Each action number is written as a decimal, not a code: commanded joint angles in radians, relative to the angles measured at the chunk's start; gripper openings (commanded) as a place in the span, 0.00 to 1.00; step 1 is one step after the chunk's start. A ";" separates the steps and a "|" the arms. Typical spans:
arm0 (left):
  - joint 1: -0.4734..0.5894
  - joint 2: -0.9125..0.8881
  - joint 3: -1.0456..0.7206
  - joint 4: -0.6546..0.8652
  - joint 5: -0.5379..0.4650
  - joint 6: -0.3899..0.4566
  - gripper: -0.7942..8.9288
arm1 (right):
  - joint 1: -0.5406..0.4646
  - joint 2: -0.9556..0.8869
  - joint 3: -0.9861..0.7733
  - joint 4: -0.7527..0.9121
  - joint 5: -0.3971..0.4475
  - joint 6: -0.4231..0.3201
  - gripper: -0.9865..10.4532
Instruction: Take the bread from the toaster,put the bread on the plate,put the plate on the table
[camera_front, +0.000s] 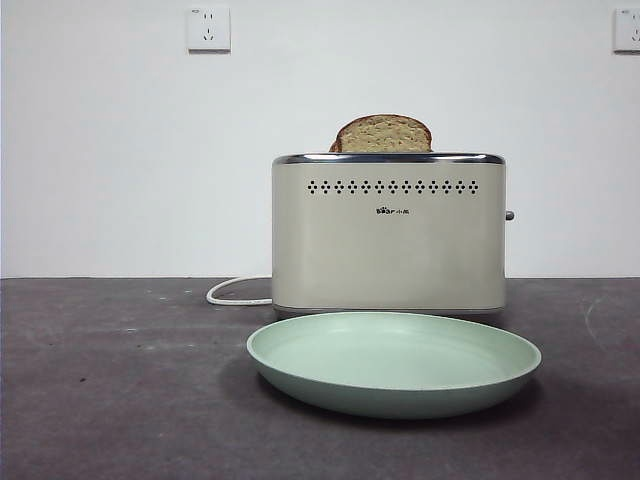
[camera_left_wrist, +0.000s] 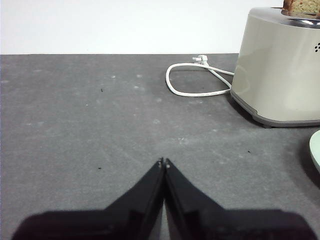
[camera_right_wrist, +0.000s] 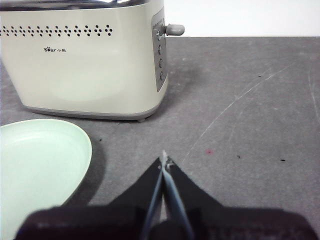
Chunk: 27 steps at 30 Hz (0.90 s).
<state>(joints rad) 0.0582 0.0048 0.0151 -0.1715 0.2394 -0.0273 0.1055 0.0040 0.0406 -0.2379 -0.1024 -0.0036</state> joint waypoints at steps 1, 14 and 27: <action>0.003 -0.003 -0.012 0.006 0.002 -0.004 0.08 | 0.000 -0.002 -0.014 0.006 -0.003 0.021 0.09; 0.002 0.002 0.130 -0.041 0.034 -0.222 0.08 | 0.000 0.015 0.103 0.023 -0.005 0.297 0.08; 0.001 0.196 0.510 -0.259 0.266 -0.203 0.08 | 0.001 0.366 0.515 -0.220 -0.291 0.246 0.08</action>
<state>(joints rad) 0.0582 0.1905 0.5095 -0.4259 0.4881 -0.2504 0.1055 0.3534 0.5274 -0.4477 -0.3779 0.2707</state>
